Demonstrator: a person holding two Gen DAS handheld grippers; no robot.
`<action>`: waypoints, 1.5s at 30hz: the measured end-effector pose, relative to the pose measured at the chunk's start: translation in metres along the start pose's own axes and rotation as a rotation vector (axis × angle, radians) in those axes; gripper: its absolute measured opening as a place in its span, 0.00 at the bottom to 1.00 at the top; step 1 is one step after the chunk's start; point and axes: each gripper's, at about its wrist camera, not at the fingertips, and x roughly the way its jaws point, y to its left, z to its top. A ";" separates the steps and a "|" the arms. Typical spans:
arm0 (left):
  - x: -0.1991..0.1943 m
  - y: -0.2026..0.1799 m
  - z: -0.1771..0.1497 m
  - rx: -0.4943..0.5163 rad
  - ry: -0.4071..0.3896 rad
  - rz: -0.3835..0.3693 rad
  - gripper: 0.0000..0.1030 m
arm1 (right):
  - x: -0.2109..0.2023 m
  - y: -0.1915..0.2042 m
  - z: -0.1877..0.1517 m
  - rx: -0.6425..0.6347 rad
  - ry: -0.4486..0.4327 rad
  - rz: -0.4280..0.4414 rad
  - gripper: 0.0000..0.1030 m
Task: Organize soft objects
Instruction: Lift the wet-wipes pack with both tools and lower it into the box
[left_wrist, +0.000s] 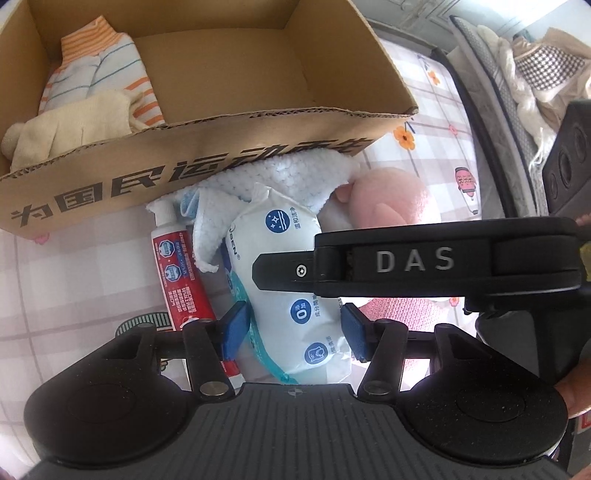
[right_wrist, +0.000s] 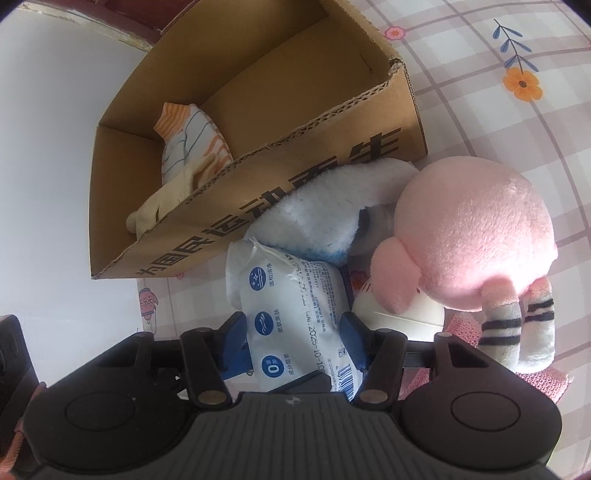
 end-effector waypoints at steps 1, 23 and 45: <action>-0.001 -0.002 0.000 0.008 -0.001 0.004 0.52 | -0.001 0.000 0.000 -0.002 0.000 -0.005 0.54; -0.126 -0.038 0.008 0.044 -0.171 -0.040 0.52 | -0.103 0.057 -0.001 0.065 -0.029 0.120 0.54; -0.096 0.042 0.142 -0.005 -0.364 0.287 0.51 | 0.040 0.108 0.176 0.036 0.061 0.480 0.32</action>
